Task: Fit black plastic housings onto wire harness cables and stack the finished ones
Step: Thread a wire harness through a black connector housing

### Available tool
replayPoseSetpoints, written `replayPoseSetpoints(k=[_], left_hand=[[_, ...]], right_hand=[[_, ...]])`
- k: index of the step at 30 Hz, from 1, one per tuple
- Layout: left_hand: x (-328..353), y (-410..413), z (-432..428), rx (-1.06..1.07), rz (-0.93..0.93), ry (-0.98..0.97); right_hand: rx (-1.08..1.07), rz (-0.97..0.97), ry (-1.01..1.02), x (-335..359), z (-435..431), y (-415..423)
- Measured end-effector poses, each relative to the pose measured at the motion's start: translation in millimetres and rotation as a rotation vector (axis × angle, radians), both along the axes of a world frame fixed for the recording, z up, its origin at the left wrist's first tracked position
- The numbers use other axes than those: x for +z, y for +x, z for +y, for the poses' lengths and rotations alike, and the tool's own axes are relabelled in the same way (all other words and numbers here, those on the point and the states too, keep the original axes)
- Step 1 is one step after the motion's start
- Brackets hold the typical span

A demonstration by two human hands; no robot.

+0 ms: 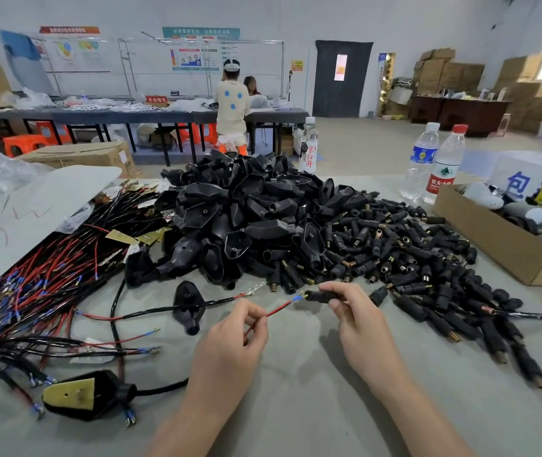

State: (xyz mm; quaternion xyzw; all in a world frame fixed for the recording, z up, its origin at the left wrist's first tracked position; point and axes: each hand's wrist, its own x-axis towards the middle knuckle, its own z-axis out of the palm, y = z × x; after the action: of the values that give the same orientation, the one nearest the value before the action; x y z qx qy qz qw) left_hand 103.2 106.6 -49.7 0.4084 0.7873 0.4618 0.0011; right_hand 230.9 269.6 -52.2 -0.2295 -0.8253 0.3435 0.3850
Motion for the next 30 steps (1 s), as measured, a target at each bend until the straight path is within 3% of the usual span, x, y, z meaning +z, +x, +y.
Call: replayPoseSetpoints(k=[8, 19, 27, 30], left_hand=[[-6, -5, 0, 0.051, 0.036, 0.04], [-7, -11, 2, -0.054, -0.115, 0.134], [-8, -4, -1, -0.182, -0.053, 0.051], [-5, -3, -3, -0.18, -0.108, 0.094]], right_hand=[[0.016, -0.082, 0.138, -2, -1, -1], [0.132, -0.093, 0.212, 3, -19, -9], [0.166, 0.001, 0.146, 4, -22, -12], [0.188, -0.002, -0.01, 5, -27, -14]])
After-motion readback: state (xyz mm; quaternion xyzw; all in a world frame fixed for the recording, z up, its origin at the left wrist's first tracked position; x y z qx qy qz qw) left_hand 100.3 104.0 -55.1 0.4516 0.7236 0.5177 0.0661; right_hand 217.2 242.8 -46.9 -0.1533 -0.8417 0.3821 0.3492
